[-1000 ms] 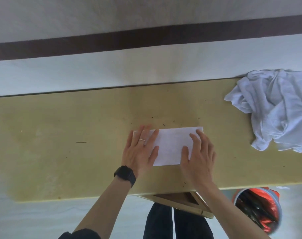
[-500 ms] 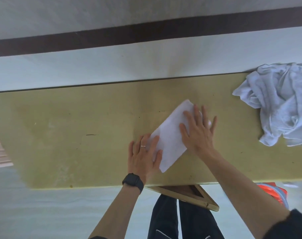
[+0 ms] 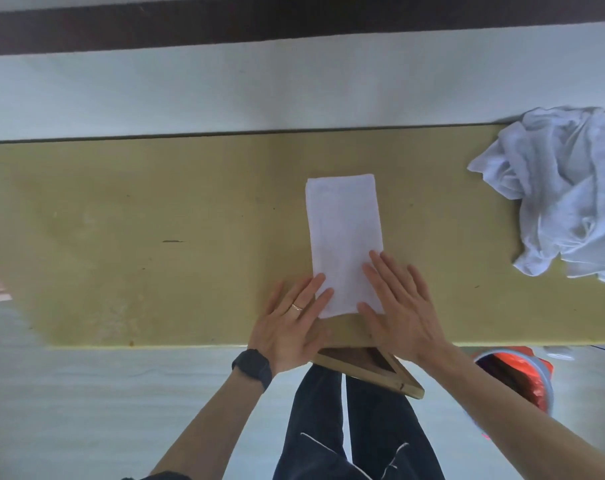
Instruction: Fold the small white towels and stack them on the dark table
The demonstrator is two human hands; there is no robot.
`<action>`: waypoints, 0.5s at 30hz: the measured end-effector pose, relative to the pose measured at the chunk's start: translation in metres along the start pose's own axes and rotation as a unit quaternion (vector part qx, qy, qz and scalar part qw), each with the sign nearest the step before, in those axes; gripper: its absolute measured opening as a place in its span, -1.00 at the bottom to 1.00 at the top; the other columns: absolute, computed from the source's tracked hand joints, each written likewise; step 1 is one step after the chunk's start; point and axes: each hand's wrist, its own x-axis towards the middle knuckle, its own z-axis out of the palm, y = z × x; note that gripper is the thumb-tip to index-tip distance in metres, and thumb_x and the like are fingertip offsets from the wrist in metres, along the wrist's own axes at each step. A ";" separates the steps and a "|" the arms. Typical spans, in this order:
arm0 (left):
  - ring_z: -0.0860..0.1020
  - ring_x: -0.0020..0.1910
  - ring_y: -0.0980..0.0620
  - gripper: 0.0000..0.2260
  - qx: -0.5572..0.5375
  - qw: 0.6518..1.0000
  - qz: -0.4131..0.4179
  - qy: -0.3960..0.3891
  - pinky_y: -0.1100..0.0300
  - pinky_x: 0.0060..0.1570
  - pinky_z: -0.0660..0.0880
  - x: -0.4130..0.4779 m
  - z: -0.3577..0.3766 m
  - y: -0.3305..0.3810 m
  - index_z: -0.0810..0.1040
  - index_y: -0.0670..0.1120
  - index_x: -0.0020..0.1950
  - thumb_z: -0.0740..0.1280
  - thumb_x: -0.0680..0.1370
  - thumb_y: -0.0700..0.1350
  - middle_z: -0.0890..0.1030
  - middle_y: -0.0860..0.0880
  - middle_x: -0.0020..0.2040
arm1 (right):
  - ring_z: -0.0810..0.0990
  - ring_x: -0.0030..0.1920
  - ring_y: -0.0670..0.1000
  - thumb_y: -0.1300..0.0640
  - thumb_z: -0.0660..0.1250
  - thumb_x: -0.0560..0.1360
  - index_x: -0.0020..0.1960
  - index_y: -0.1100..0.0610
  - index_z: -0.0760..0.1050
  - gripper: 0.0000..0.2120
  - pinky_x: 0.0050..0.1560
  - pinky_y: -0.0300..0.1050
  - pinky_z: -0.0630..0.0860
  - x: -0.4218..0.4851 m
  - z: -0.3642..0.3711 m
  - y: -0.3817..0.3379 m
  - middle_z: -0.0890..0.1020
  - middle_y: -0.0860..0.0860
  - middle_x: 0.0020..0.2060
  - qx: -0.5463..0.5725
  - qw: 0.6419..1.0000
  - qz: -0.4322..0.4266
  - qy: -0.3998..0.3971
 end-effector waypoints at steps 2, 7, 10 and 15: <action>0.23 0.54 0.00 -0.42 0.005 0.999 0.043 -0.022 -0.18 0.44 0.24 -0.004 0.004 -0.006 0.40 -0.05 0.50 0.33 0.55 0.18 0.26 -0.01 0.56 | 0.14 0.57 0.02 -0.20 0.26 0.55 0.55 0.17 0.24 -0.30 0.50 0.24 0.17 -0.031 0.005 0.003 0.20 0.04 0.57 -0.027 0.998 -0.041 -0.046; 0.44 0.40 -0.09 -0.39 0.037 0.992 0.122 -0.008 -0.16 0.35 0.37 -0.005 0.008 -0.012 0.58 -0.09 0.32 0.32 0.50 0.34 0.49 -0.08 0.41 | 0.32 0.50 -0.01 0.06 0.44 0.46 0.48 0.10 0.39 -0.39 0.42 0.17 0.31 -0.065 0.023 0.010 0.34 -0.01 0.51 -0.075 0.994 -0.072 -0.014; 0.54 0.22 -0.08 -0.76 0.079 0.979 0.184 0.042 -0.04 0.21 0.46 -0.011 0.014 -0.008 0.62 -0.04 0.14 0.45 0.51 -0.01 0.60 -0.05 0.21 | 0.51 0.34 -0.01 0.17 0.50 0.42 0.29 -0.02 0.58 -0.55 0.32 0.03 0.41 -0.073 0.031 0.011 0.54 -0.08 0.34 -0.066 0.993 -0.080 0.064; 0.51 0.16 -0.04 -0.72 0.045 0.986 0.157 0.045 0.05 0.18 0.42 -0.022 0.009 0.003 0.60 -0.01 0.07 0.43 0.40 -0.26 0.52 0.02 0.18 | 0.58 0.22 0.01 0.10 0.59 0.37 0.14 -0.03 0.66 -0.65 0.22 -0.05 0.45 -0.075 0.031 0.013 0.61 -0.09 0.22 -0.010 0.991 -0.095 0.088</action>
